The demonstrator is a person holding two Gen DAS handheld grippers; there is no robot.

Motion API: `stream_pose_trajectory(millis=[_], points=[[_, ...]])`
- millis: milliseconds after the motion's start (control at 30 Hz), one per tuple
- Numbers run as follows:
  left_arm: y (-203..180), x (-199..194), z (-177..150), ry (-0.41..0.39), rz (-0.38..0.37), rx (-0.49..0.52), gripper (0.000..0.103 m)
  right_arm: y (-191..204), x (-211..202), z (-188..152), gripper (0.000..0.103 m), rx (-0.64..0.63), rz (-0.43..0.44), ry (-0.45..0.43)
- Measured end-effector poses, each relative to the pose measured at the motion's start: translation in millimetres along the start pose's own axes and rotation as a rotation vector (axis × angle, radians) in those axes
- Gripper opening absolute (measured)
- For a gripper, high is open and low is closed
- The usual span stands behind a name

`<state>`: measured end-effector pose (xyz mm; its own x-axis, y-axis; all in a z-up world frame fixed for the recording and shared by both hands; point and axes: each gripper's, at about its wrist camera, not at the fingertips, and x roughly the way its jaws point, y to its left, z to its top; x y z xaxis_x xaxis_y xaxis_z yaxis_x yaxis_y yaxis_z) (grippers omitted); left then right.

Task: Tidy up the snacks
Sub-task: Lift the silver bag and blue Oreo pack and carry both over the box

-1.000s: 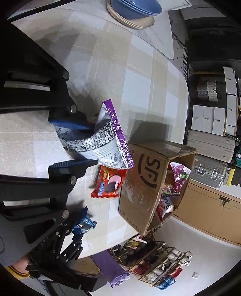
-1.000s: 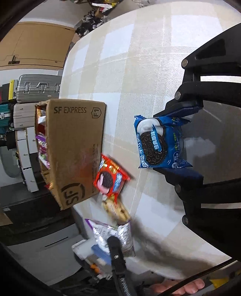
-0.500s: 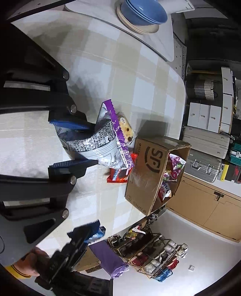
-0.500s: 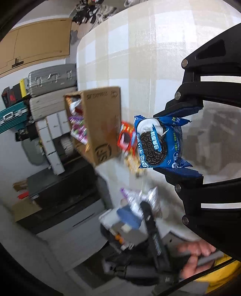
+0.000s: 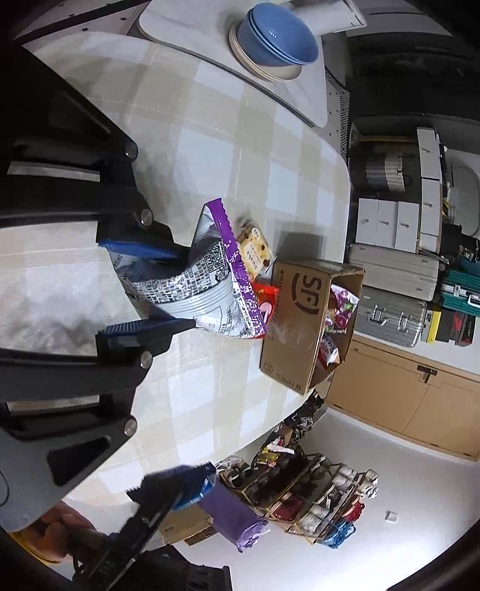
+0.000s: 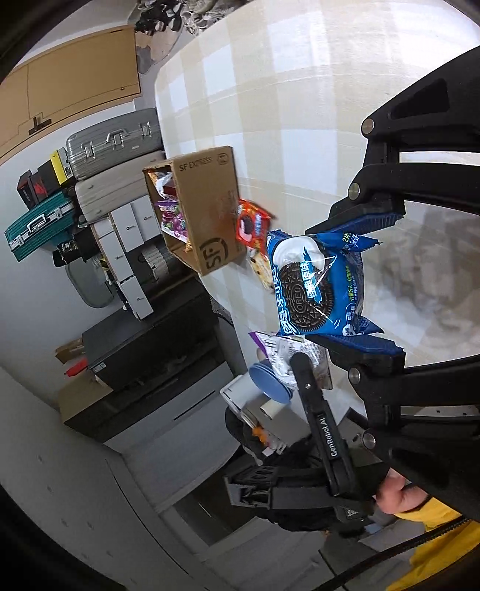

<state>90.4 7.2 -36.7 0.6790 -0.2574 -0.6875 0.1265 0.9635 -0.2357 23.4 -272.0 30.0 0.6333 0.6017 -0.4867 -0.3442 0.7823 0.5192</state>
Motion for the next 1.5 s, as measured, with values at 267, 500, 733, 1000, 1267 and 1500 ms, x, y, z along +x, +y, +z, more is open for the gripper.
stream_pose_trajectory(millis=[267, 500, 733, 1000, 1267, 1500], points=[[-8.1, -15.1, -7.6, -0.005, -0.024, 0.01, 0.025, 5.1, -2.6, -7.5, 0.046, 0.001, -0.002, -0.012], [-2.2, -8.2, -14.5, 0.013, -0.023, -0.003, 0.025, 2.9, -3.5, -3.2, 0.046, 0.001, 0.023, -0.034], [2.2, 7.3, -10.3, 0.029, -0.036, -0.018, 0.025, -5.0, 6.6, 12.3, 0.046, -0.01, 0.018, -0.047], [9.1, 36.5, 34.5, 0.022, -0.054, -0.048, 0.025, -18.1, 29.1, 62.4, 0.046, -0.03, 0.014, -0.064], [-1.9, 58.6, 108.6, -0.055, -0.044, 0.028, 0.025, -24.1, 63.3, 133.3, 0.046, -0.116, -0.013, -0.053], [-24.6, 83.2, 183.2, -0.112, -0.028, 0.122, 0.025, -41.8, 95.1, 198.3, 0.046, -0.11, -0.017, -0.047]])
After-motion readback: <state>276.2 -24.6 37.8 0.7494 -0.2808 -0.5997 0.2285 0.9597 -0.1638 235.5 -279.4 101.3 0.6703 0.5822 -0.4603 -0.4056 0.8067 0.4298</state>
